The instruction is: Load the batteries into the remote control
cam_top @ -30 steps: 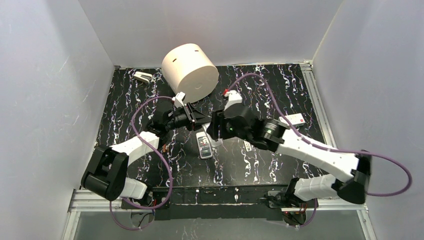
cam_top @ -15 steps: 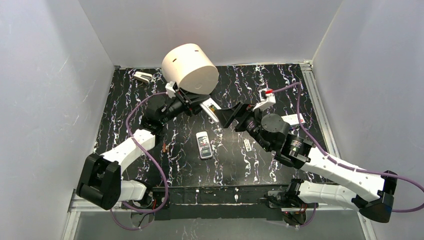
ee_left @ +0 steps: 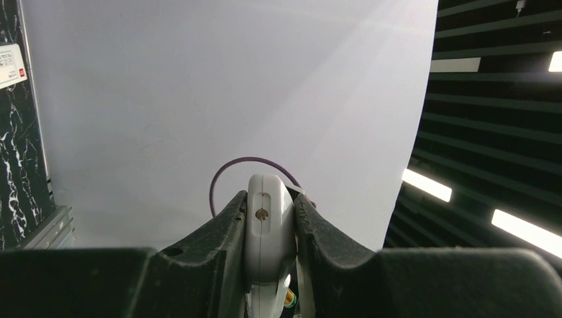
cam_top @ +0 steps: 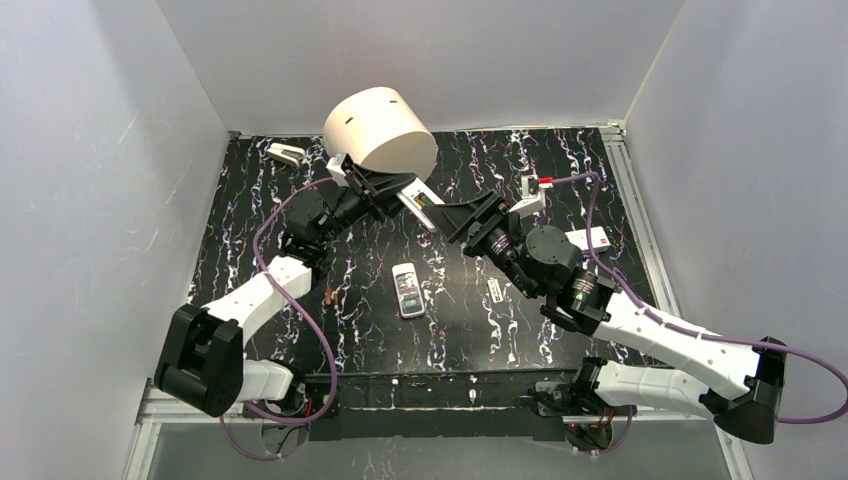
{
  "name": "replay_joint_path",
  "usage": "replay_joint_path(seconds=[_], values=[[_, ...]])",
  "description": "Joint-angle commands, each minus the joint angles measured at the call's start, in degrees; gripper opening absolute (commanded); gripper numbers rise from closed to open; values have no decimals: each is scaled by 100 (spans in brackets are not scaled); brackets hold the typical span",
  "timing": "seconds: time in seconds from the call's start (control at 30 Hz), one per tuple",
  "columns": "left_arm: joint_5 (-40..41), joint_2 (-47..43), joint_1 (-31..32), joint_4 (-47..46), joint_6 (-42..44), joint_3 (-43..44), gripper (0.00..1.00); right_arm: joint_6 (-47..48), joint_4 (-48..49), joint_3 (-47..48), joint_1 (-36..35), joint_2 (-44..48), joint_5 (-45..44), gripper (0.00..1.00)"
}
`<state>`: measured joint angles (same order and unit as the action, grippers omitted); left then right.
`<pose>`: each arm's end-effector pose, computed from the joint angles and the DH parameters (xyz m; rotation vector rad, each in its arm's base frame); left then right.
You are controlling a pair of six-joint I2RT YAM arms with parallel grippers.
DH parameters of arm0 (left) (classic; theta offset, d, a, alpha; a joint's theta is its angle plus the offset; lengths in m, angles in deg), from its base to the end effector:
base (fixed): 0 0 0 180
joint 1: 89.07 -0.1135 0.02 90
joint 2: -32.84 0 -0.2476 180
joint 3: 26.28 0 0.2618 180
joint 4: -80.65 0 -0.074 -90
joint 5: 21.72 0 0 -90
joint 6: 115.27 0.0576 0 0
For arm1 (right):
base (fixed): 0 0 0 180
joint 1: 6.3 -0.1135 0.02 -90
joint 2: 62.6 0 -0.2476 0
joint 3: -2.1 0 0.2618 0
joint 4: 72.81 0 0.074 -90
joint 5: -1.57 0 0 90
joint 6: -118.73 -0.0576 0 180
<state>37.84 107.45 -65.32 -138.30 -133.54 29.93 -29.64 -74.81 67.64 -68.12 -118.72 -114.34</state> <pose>0.2798 -0.1550 0.3130 -0.5914 1.5546 -2.2122 0.1473 0.2217 0.3782 0.3614 1.5714 1.3607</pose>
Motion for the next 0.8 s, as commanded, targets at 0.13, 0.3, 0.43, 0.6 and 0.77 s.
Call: replay_joint_path(seconds=[0.13, 0.3, 0.43, 0.6, 0.77], values=[[15, -25, 11, -649, -15, -67, 0, -654, 510, -113, 259, -34, 194, 74], [-4, -43, 8, -650, -17, -86, 0, -823, 506, -72, 531, -108, 545, 74], [-21, -18, 11, -648, -16, -89, 0, -832, 543, -70, 621, -185, 752, 75], [-59, -70, 13, -534, 87, -10, 0, -816, 679, -74, 703, -305, 1073, 75], [-93, -81, 8, -405, 158, 28, 0, -825, 843, -131, 741, -304, 1195, 82]])
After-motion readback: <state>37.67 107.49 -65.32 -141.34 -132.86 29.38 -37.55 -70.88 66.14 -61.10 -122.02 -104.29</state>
